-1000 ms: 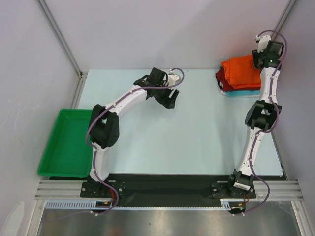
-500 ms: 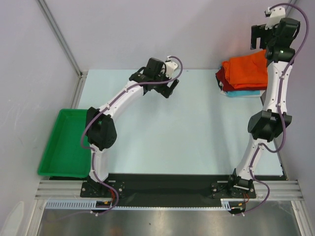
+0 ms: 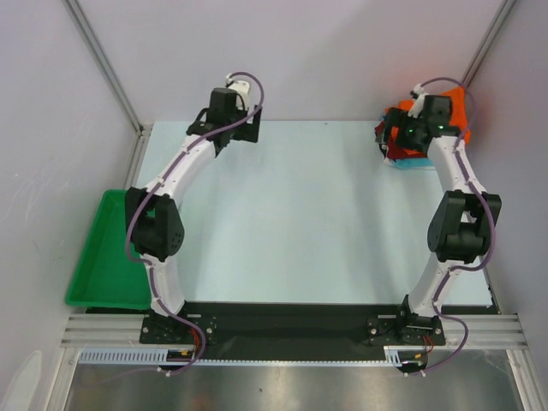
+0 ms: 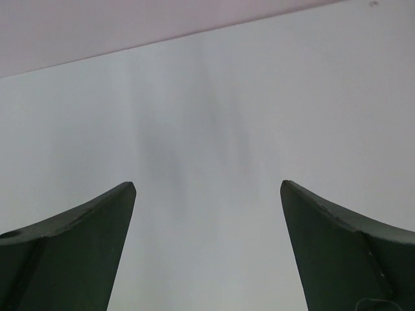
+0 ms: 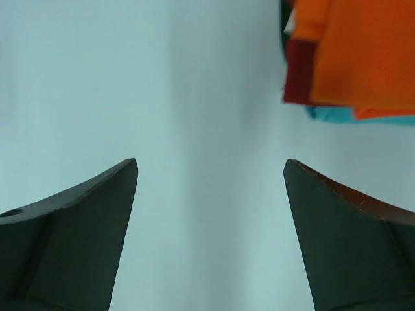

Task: Fold and stack the t-shirts
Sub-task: Reset both grippers

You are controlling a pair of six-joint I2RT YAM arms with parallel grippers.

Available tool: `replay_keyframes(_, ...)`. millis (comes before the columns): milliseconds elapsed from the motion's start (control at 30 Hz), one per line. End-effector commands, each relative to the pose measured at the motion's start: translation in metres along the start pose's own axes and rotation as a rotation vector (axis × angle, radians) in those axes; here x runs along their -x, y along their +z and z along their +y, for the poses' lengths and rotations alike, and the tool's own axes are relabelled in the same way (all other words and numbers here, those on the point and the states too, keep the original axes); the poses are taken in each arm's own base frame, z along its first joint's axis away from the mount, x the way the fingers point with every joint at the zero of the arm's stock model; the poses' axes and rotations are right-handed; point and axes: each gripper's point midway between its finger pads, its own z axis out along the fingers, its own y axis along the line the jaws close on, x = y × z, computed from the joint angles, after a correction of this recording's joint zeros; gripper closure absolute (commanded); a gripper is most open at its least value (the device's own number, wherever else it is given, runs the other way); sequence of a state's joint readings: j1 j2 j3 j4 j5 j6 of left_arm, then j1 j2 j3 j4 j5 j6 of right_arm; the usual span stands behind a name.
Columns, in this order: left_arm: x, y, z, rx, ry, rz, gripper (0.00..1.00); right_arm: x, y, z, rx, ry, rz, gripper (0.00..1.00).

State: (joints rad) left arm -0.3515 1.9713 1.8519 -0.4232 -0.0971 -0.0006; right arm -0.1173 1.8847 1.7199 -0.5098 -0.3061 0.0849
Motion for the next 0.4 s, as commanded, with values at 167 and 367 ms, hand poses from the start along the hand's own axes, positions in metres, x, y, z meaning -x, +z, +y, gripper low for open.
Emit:
replay_keyframes(167,0.040,-0.014,0.029,0.166,-0.047,-0.172,0.00,0.006,0.018,0.059,-0.164,-0.153,-0.191,0.00)
replay_keyframes(367,0.031,-0.014,0.008,0.151,0.051,-0.158,0.00,-0.033,0.038,0.067,-0.160,-0.186,-0.118,0.00)
